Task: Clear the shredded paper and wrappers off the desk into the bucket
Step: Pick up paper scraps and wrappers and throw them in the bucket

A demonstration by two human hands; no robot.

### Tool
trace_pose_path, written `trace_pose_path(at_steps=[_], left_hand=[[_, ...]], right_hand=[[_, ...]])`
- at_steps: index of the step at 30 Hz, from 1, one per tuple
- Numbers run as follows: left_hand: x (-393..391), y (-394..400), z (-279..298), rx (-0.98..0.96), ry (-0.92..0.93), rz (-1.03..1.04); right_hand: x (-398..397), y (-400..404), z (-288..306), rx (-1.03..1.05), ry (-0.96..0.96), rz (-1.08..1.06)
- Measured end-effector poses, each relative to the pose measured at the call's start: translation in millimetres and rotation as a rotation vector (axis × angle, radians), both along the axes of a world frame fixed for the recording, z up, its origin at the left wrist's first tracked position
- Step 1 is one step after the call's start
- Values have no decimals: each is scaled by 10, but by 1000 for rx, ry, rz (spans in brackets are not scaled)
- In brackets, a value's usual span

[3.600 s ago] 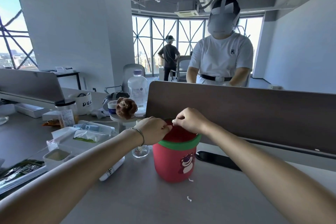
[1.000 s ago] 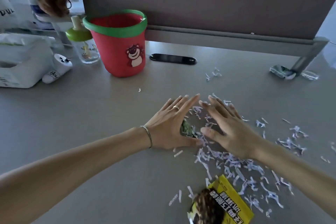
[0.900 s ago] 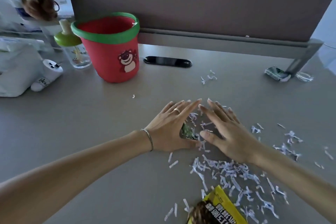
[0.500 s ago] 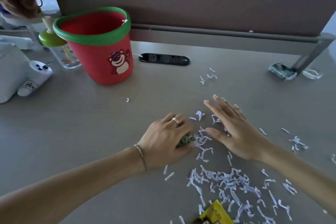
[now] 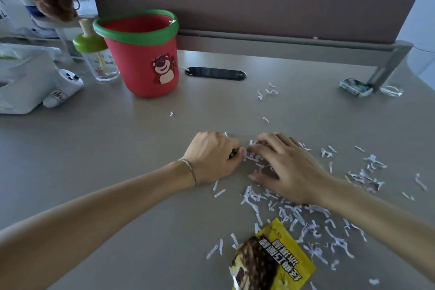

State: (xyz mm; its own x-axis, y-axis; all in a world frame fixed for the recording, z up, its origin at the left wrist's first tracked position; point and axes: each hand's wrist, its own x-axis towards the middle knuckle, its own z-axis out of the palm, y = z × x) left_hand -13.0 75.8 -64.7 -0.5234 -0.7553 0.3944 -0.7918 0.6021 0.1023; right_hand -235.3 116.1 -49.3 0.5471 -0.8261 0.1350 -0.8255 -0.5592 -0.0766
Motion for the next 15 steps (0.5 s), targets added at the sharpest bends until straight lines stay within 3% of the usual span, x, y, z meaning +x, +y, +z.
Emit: trace_pose_path(at_steps=[9, 15], left_hand=[[16, -16, -78, 3, -9, -35], [4, -21, -13, 26, -63, -21]], right_hand=[[23, -111, -120, -198, -134, 151], [34, -123, -150, -310, 22, 150]])
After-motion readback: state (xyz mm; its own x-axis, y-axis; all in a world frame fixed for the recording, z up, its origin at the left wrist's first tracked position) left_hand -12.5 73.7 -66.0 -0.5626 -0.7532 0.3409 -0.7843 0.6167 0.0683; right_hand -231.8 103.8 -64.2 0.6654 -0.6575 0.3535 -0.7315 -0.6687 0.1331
